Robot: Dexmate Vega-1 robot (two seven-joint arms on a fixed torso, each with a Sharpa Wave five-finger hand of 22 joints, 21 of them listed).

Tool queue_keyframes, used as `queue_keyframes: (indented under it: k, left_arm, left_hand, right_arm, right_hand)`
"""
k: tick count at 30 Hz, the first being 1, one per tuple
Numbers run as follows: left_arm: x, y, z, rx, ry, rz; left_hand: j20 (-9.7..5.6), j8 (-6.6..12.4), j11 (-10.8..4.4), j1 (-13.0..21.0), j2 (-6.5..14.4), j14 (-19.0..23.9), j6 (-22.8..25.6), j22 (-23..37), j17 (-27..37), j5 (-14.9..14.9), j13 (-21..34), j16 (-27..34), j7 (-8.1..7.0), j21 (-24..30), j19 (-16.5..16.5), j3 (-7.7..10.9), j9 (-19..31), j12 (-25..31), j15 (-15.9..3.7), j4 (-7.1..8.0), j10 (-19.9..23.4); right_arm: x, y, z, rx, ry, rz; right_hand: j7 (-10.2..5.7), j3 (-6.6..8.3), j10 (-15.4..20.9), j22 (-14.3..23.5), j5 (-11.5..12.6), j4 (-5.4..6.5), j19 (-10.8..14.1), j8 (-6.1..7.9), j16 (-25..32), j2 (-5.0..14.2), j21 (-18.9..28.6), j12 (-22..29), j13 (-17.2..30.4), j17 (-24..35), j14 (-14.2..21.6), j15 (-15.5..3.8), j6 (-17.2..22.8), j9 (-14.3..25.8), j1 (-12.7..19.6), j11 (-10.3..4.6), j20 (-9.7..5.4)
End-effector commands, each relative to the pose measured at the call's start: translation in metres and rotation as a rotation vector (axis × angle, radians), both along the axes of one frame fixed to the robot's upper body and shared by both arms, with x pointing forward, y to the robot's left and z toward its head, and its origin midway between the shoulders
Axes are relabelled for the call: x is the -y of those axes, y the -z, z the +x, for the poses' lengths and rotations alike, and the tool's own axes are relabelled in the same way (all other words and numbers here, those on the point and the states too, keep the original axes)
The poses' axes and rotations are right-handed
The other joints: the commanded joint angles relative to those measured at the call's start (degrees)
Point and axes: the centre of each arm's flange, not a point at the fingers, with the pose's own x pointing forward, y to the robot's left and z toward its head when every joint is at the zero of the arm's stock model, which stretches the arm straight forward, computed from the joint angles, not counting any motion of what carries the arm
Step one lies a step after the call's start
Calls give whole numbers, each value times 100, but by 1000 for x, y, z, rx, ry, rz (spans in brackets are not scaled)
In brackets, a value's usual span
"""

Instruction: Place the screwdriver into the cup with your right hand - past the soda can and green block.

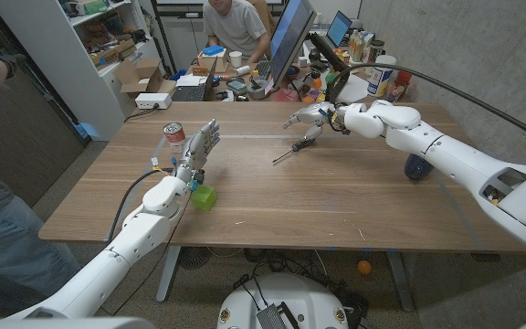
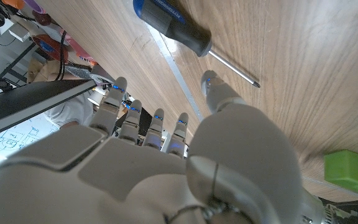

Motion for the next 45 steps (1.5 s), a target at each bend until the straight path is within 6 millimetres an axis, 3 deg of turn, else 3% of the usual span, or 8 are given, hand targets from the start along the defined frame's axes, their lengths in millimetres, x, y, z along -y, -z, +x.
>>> queue_keyframes:
  k: [1,10,13,23,45]
  left_arm:
    - [1,4,-4,-13,-13,4]
    - [1,8,-8,-19,-27,-1]
    - [1,9,-10,-24,-30,2]
    - [4,9,-12,-38,-40,17]
    - [8,10,-6,-66,-45,19]
  left_hand:
    - [3,33,17,-23,30,7,51,30,29,32,10,23,-15,29,1,3,19,57,62,-27,23]
    - [16,29,10,-34,41,7,51,30,30,33,10,23,-18,28,-7,6,19,58,61,-36,28]
    - [28,27,17,-37,46,7,48,30,30,33,11,24,-16,28,-9,8,19,55,70,-39,22]
    - [14,27,15,-47,51,7,53,30,31,32,11,24,-33,29,-8,10,20,57,62,-46,29]
    - [50,24,16,-67,66,6,52,30,31,33,11,25,-23,29,-18,16,21,55,72,-66,24]
  right_arm:
    - [0,7,15,-23,5,-29]
    - [6,15,28,-46,14,-34]
    - [10,17,31,-51,12,-29]
    - [21,21,40,-56,24,-11]
    - [25,40,57,-96,53,-2]
  right_hand:
    - [-6,30,6,10,40,9,0,-1,15,-31,10,24,26,9,31,-37,-3,17,-11,41,-1]
    - [-21,40,63,12,46,17,29,16,40,-31,21,46,31,11,110,-80,64,20,-24,4,-4]
    - [-48,53,149,13,53,18,75,32,49,-30,37,77,37,9,157,-85,136,21,-25,-110,-9]
    - [-61,74,200,14,59,14,129,48,55,-27,52,91,42,6,205,-106,220,22,-16,-117,-11]
    - [-62,95,238,14,64,23,193,47,62,-20,63,95,48,8,262,-146,283,23,-26,-118,-9]
